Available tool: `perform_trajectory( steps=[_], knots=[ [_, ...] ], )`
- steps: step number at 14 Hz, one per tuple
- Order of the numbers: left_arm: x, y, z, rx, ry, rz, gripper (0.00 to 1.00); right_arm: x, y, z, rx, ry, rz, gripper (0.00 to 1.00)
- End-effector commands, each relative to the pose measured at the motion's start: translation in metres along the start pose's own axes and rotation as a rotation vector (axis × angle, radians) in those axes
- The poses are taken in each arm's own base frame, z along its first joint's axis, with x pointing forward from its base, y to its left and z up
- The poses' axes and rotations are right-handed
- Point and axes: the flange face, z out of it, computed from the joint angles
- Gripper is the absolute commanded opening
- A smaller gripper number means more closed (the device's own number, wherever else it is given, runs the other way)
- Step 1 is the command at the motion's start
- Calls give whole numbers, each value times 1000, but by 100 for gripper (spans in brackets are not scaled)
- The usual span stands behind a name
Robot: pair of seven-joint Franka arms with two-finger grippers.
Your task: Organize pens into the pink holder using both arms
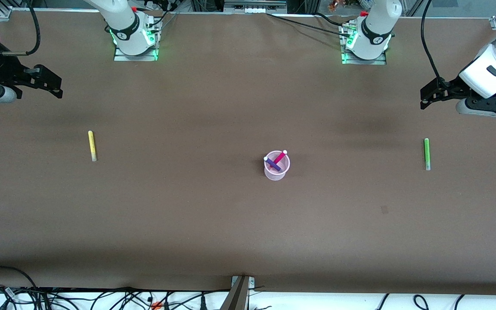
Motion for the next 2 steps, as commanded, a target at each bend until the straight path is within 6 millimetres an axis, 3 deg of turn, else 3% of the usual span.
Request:
perform_trajectory(
  steps=[1, 2],
  knots=[
    [5, -1, -3, -19, 8, -18, 100, 2, -1, -5, -16, 10, -3, 100],
    [6, -1, -2, -18, 7, -12, 100, 2, -1, -5, -16, 10, -3, 100]
  ],
)
